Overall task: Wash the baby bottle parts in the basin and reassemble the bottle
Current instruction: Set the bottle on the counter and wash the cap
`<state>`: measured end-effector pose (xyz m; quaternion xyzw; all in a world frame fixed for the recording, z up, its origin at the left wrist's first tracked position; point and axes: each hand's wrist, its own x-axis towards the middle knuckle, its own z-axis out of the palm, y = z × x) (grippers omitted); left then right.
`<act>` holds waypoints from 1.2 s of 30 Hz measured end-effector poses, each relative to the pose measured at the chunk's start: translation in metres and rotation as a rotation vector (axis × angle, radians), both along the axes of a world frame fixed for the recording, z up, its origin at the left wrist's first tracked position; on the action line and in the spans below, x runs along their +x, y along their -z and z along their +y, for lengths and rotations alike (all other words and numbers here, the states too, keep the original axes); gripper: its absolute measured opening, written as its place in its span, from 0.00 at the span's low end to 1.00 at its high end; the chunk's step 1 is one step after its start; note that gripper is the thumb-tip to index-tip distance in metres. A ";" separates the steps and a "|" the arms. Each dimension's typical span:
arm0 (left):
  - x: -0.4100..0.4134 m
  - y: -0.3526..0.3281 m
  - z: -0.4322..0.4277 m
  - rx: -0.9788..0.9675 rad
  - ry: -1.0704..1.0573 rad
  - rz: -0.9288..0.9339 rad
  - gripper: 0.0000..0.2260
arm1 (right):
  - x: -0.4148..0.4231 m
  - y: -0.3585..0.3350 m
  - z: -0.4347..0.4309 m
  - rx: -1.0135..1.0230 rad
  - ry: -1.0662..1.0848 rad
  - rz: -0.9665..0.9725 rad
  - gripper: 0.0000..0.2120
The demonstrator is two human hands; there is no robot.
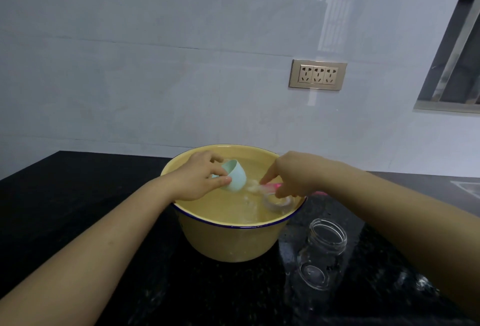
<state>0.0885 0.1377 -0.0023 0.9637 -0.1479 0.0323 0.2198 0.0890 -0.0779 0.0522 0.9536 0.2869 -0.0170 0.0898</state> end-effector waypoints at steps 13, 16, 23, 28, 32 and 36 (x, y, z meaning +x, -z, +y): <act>-0.008 -0.017 -0.004 -0.719 -0.252 0.266 0.03 | 0.002 0.022 0.001 -0.227 -0.072 -0.297 0.18; -0.009 -0.018 -0.008 -0.847 -0.334 0.309 0.03 | 0.001 0.016 -0.007 0.106 0.078 -0.158 0.22; -0.005 -0.011 -0.021 -1.049 -0.413 0.291 0.05 | -0.011 0.018 -0.010 0.533 0.088 -0.245 0.18; -0.005 -0.009 -0.016 -1.173 -0.380 0.328 0.03 | -0.027 0.021 -0.003 0.483 0.008 -0.324 0.18; -0.006 -0.008 -0.014 -1.186 -0.304 0.310 0.08 | -0.029 0.025 0.008 0.534 -0.068 -0.162 0.21; -0.010 -0.008 -0.012 -1.161 -0.217 0.214 0.07 | -0.027 0.024 0.017 0.546 -0.097 -0.125 0.23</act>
